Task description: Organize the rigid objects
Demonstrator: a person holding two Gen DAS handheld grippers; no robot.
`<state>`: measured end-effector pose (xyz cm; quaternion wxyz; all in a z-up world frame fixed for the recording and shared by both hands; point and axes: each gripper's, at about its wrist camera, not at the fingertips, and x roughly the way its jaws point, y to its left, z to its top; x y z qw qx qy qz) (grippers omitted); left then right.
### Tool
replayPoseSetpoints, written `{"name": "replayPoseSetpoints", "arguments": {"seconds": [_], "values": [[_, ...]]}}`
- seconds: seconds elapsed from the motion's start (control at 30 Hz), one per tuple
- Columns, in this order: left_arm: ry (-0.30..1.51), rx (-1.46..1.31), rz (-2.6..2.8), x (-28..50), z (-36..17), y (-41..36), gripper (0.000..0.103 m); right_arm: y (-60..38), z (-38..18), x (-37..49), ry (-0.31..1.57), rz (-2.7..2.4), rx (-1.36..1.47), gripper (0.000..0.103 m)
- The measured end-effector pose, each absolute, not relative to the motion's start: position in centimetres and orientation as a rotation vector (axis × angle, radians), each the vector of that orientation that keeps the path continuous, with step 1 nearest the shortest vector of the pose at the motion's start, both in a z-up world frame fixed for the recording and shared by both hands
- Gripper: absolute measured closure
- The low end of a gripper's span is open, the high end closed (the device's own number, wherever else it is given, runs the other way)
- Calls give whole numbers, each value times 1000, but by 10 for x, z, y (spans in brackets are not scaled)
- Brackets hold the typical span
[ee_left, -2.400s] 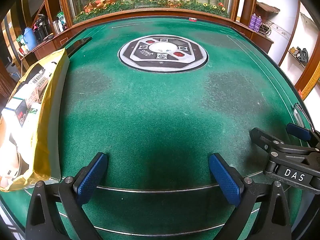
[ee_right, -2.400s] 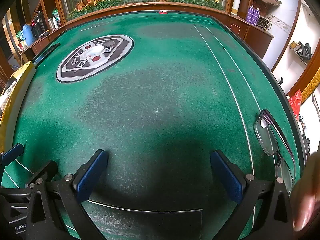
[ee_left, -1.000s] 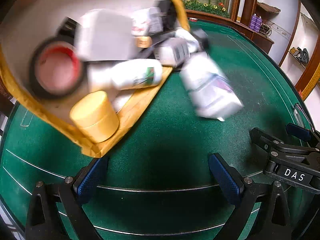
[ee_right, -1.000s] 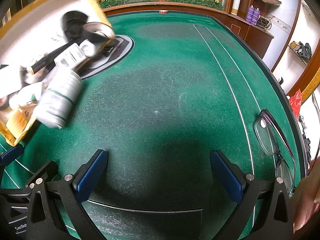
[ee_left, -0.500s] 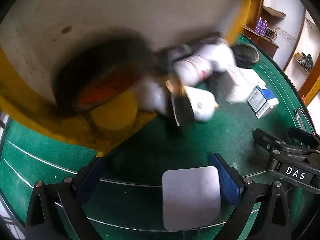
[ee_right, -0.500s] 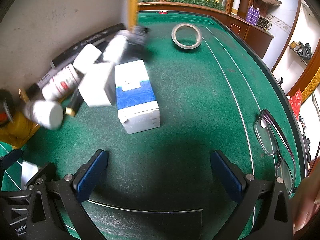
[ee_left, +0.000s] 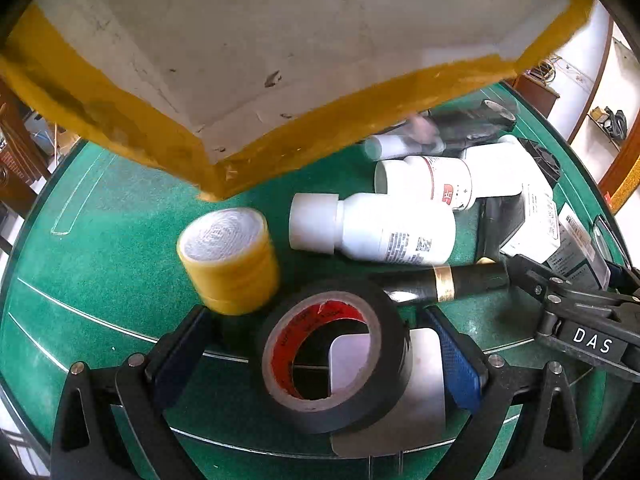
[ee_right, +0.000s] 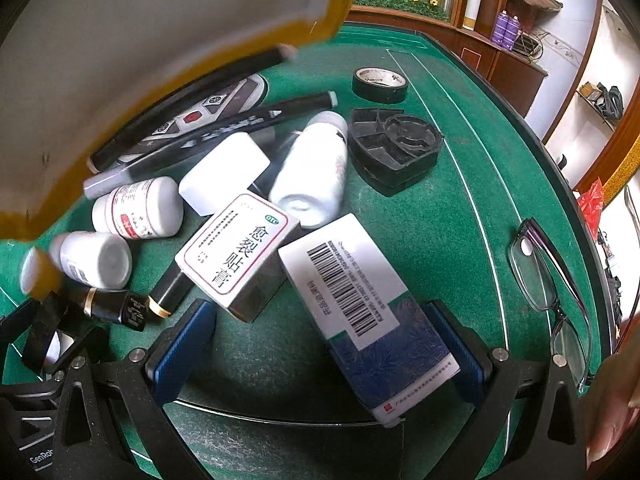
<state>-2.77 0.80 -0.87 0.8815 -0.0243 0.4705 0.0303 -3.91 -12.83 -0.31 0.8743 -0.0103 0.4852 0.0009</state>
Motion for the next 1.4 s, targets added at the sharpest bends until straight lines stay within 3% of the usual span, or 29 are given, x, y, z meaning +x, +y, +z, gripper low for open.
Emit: {"name": "replayPoseSetpoints", "arguments": {"seconds": [1.4], "values": [[979, -50, 62, -29, -11, 8, 0, -128, -2, -38, 1014, 2, -22, 0]]}}
